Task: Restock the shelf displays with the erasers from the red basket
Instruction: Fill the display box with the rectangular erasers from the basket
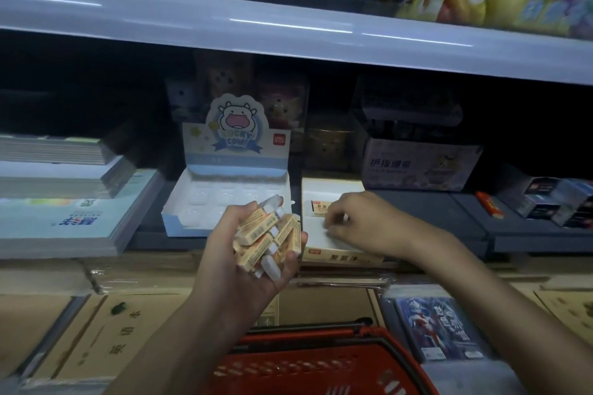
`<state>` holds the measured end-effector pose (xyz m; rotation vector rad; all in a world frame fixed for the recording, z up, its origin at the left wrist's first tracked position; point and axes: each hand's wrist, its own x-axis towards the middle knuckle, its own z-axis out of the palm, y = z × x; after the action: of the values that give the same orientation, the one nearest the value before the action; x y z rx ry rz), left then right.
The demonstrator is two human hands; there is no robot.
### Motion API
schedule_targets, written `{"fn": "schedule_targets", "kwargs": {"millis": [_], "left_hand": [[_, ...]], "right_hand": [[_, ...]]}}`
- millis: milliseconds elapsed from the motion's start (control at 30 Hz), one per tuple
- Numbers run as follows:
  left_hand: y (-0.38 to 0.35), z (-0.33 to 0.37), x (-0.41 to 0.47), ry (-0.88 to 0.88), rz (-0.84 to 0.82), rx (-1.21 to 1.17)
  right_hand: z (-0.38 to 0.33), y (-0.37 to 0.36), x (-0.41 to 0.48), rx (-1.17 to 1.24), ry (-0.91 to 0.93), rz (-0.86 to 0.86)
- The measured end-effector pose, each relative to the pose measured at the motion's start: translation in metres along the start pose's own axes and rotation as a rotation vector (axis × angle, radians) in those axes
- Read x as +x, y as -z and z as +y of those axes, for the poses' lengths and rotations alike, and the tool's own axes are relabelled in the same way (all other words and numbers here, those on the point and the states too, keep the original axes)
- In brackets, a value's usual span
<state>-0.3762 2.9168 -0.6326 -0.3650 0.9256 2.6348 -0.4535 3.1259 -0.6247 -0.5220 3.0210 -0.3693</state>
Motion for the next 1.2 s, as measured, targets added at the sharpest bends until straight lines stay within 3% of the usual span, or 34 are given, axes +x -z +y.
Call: {"fn": "schedule_targets", "kwargs": {"millis": [367,733,1200], "left_hand": [[-0.001,-0.010,0.001,0.051,0.043,0.011],[-0.004,-0.013,-0.003,0.036,0.047,0.019],[-0.003,-0.011,0.001,0.024,0.059,0.017]], "right_hand": [[-0.001,-0.014,0.009,0.062,-0.078,-0.076],[-0.012,-0.014,0.012,-0.004,-0.264,0.035],[-0.011,-0.018,0.011,0.021,-0.205,0.038]]}}
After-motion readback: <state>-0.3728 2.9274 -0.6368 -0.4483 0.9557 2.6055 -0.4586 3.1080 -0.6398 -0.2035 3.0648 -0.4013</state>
